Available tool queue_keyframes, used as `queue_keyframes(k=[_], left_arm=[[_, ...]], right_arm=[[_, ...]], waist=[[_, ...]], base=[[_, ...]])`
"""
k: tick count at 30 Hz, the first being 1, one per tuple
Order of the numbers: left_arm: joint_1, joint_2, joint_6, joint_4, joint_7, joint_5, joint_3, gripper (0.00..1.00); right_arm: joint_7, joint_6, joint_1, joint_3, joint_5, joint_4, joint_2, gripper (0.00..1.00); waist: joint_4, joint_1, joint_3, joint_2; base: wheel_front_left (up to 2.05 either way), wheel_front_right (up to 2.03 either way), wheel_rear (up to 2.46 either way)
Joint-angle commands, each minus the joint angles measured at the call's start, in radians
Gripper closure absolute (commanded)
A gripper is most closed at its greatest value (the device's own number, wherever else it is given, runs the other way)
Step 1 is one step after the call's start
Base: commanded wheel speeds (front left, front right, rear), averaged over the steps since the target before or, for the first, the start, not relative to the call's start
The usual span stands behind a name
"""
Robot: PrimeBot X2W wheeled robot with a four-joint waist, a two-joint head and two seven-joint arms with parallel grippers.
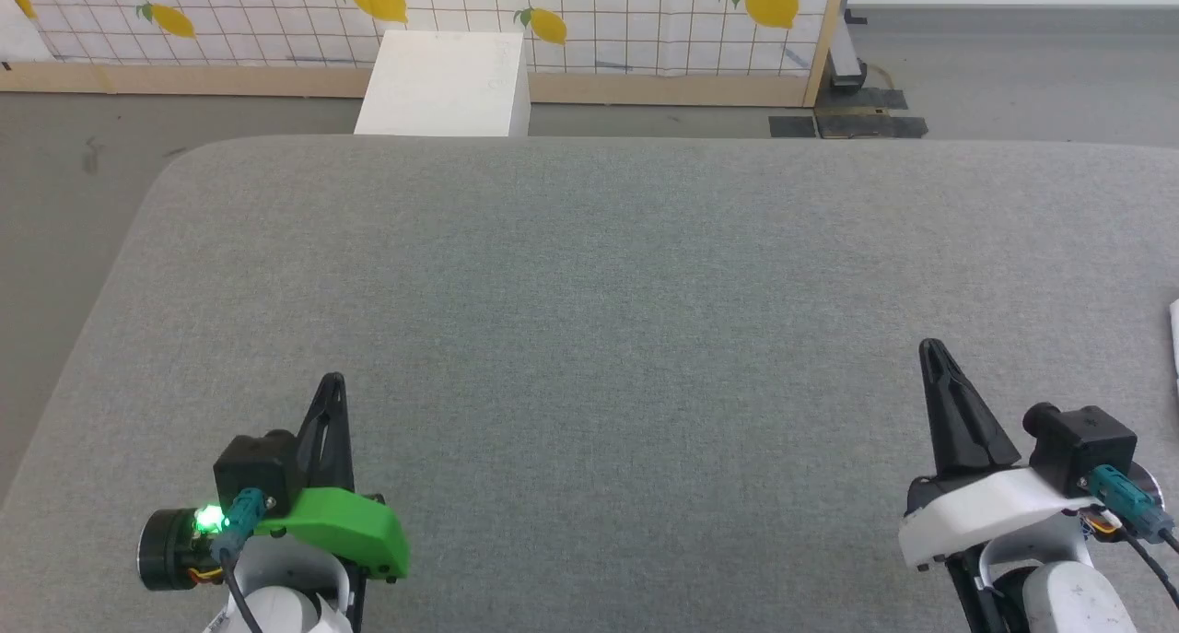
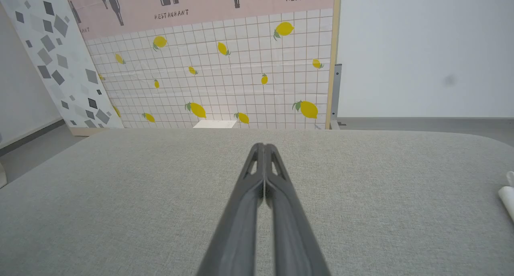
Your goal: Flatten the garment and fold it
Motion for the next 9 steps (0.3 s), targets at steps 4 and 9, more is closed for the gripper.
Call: queue_keyframes(k=[4, 9], left_arm=[[0.018, -0.005, 0.004, -0.014, 0.013, 0.021, -0.002, 1.0], [0.024, -0.006, 0.005, -0.026, 0.027, 0.027, -0.003, 1.0]], right_arm=[[0.012, -0.001, 0.016, 0.003, -0.02, -0.014, 0.001, 1.0], [0.026, -0.001, 0.022, 0.005, -0.036, -0.023, 0.001, 1.0]], waist=[[0.001, 0.0, -0.003, -0.0001], [0.003, 0.0, -0.006, -0.0001]], base=[[0.0, 0.0, 0.0], [0.0, 0.0, 0.0]])
